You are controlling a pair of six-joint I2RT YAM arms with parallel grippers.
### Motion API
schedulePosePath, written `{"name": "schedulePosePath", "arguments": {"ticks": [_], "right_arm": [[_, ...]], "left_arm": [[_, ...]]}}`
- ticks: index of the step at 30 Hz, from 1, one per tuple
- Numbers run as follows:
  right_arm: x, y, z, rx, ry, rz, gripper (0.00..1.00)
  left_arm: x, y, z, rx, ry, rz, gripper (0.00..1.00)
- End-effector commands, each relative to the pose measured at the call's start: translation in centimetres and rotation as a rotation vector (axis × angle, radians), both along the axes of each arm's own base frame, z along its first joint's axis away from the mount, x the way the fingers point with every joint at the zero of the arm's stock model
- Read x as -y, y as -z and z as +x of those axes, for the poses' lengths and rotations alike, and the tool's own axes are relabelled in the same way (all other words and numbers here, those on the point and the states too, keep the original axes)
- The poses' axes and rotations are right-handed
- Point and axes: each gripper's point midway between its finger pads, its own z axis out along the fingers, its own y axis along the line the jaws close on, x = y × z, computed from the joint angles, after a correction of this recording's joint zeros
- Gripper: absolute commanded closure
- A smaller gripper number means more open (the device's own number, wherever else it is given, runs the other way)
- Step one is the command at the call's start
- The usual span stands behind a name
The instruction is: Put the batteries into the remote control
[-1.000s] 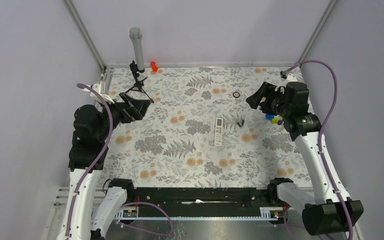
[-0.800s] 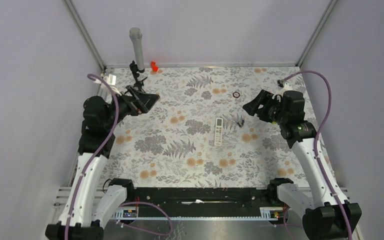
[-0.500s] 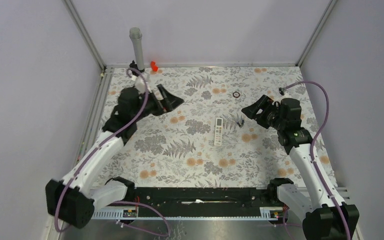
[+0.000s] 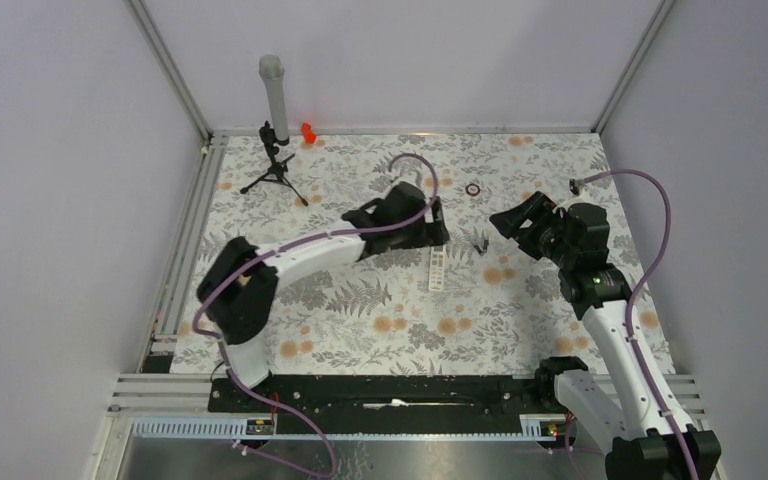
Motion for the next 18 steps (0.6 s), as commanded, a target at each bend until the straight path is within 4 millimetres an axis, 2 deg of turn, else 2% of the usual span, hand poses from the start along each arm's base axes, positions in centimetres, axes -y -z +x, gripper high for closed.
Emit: {"name": "schedulePosePath", "arguments": {"ticks": [1, 2, 8, 14, 18], "right_arm": [[0.7, 0.5, -0.3, -0.01, 0.026, -0.029, 0.26], [0.8, 0.7, -0.3, -0.015, 0.029, -0.035, 0.26], [1.3, 1.2, -0.7, -0.023, 0.034, -0.069, 0.26], [1.6, 1.6, -0.9, -0.03, 0.037, -0.102, 0.25], [1.6, 2.1, -1.0, -0.043, 0.037, -0.1, 0.25]], "left_arm": [[3.6, 0.9, 0.2, 0.027, -0.007, 0.056, 0.15], [4.4, 2.1, 0.2, 0.015, -0.003, 0.091, 0.16], [4.3, 6.6, 0.3, -0.012, -0.079, 0.24, 0.17], [3.5, 8.3, 0.0, -0.019, -0.115, 0.29, 0.2], [3.8, 9.5, -0.4, -0.039, -0.097, 0.3, 0.3]]}}
